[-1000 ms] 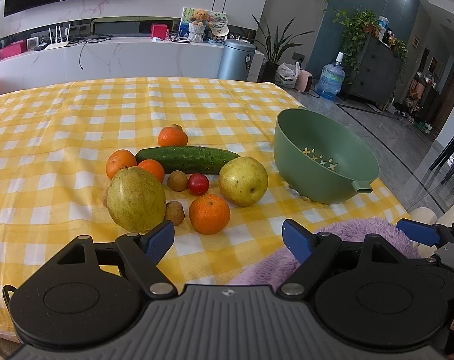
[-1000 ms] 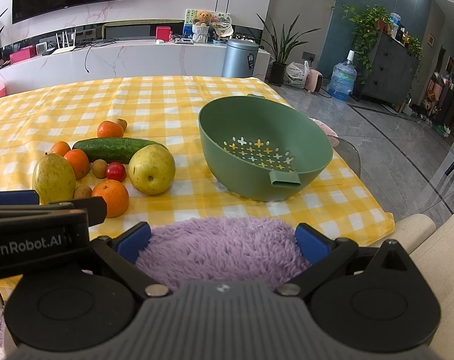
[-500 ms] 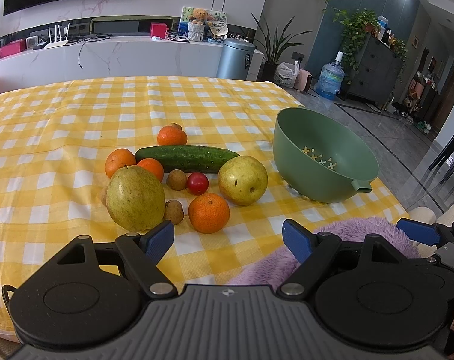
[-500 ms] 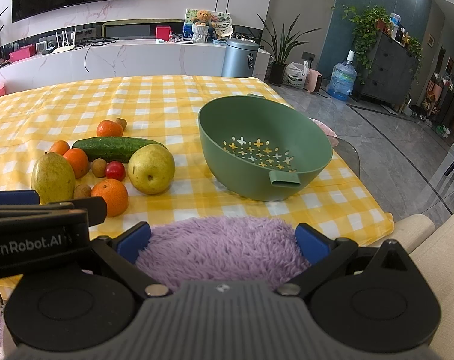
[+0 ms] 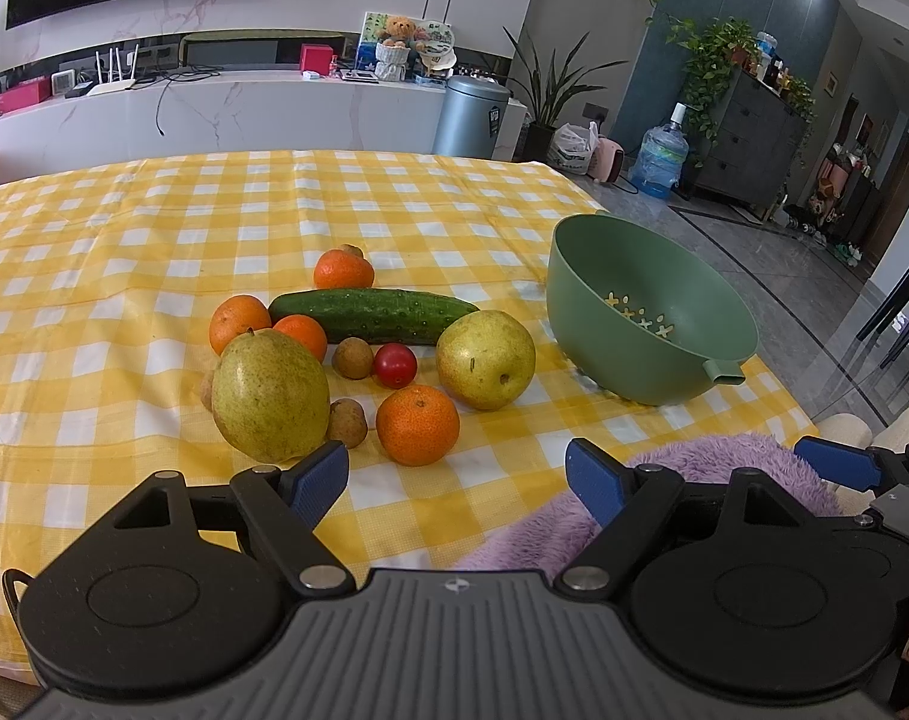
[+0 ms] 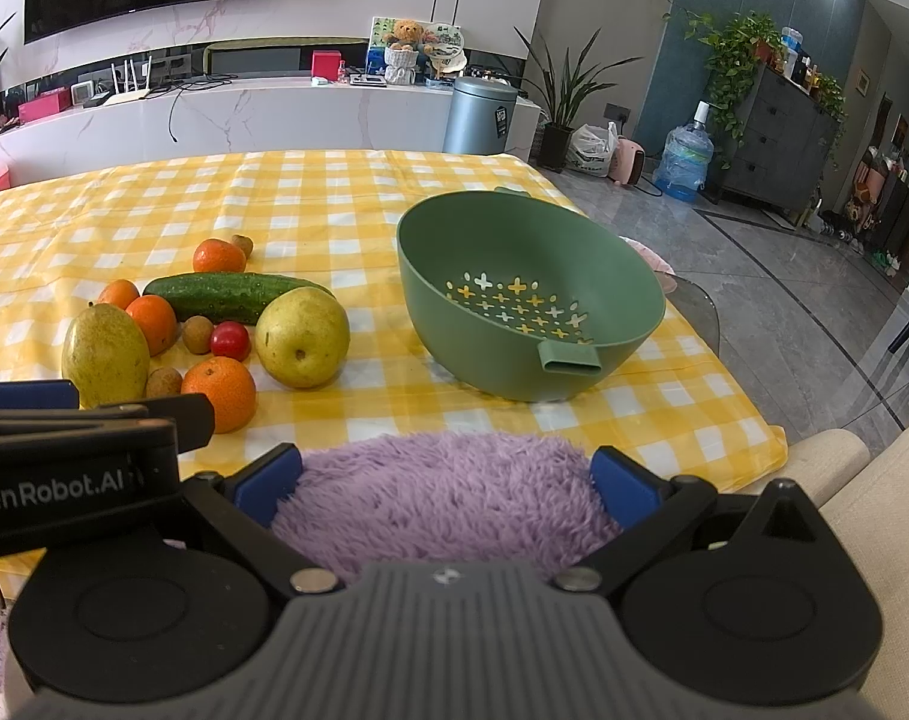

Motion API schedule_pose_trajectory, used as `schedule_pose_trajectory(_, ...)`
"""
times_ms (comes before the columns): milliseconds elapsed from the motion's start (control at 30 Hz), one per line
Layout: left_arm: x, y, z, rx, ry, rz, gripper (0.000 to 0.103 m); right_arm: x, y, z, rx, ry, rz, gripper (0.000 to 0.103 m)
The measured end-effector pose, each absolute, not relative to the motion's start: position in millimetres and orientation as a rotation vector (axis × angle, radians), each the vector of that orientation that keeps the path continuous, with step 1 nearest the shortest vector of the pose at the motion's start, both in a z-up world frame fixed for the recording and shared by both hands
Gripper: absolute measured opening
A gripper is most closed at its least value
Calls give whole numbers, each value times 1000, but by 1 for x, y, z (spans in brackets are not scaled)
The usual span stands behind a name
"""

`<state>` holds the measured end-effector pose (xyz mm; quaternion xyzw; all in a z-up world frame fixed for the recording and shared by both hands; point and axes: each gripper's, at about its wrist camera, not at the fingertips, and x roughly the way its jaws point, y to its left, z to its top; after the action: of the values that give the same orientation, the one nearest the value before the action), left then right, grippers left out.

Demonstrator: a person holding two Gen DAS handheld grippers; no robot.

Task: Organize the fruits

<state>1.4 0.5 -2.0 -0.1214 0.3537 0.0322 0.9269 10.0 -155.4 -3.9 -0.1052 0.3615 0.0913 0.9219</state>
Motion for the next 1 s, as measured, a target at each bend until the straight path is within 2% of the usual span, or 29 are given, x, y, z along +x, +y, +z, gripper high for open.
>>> schedule_pose_trajectory(600, 0, -1, -3, -253, 722, 65, 97, 10, -155, -6, -219, 744, 188, 99)
schedule_pose_trajectory(800, -4, -1, -7, -259, 716, 72, 103, 9, -158, -8, -223, 741, 187, 99)
schedule_pose_trajectory(1000, -5, 3, -6, -278, 724, 72, 103, 9, -158, -7, -236, 746, 187, 99)
